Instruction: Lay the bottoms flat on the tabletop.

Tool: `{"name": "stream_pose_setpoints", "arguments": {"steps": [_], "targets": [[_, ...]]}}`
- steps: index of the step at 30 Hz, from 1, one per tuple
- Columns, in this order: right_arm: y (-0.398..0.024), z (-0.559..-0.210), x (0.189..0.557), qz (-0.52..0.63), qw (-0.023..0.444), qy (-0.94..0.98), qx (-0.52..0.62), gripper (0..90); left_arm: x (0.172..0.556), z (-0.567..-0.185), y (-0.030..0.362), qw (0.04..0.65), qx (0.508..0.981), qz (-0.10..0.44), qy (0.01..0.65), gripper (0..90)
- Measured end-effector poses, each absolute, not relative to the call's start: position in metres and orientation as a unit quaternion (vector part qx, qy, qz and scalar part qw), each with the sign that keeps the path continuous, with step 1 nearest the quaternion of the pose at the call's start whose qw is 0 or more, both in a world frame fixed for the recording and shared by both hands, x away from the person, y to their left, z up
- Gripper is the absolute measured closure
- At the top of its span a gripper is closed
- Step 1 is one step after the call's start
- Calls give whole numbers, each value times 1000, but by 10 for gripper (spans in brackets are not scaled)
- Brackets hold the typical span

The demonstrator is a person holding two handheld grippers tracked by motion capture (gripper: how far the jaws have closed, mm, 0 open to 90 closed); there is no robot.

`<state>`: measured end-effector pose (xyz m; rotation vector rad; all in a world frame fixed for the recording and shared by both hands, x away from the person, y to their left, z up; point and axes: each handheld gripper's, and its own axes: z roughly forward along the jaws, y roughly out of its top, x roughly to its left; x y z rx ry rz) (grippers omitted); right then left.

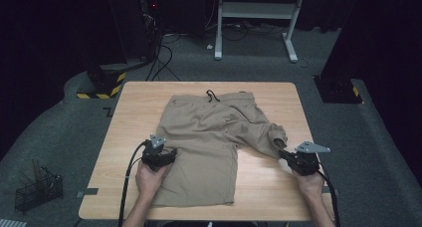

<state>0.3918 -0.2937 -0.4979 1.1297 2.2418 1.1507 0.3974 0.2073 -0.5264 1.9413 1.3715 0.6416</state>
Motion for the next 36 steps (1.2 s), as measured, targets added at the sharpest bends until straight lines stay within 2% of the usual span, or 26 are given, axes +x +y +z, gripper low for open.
{"name": "stream_pose_setpoints", "arguments": {"steps": [8,13,17,19,21,24,28,31,36], "targets": [[-265,-446,369,438,217,804,337,882,397,-526,207,333,743,245,526,335],[-247,-424,364,465,234,793,316,881,397,-526,207,334,743,245,525,334],[-249,-408,369,473,259,775,330,880,397,-526,208,333,745,244,525,334],[-253,-413,381,453,259,775,356,880,397,-526,208,333,745,244,525,334],[-259,-431,396,429,227,779,396,878,397,-526,208,333,745,244,524,333],[-267,-463,409,380,207,787,439,872,397,-526,208,333,745,244,524,331],[-275,-493,415,343,185,787,478,793,397,-526,208,335,744,244,525,330],[-275,-489,406,347,194,789,469,705,397,-526,208,334,744,244,525,330],[-274,-477,379,354,218,792,447,677,397,-526,207,334,744,244,525,331]]}}
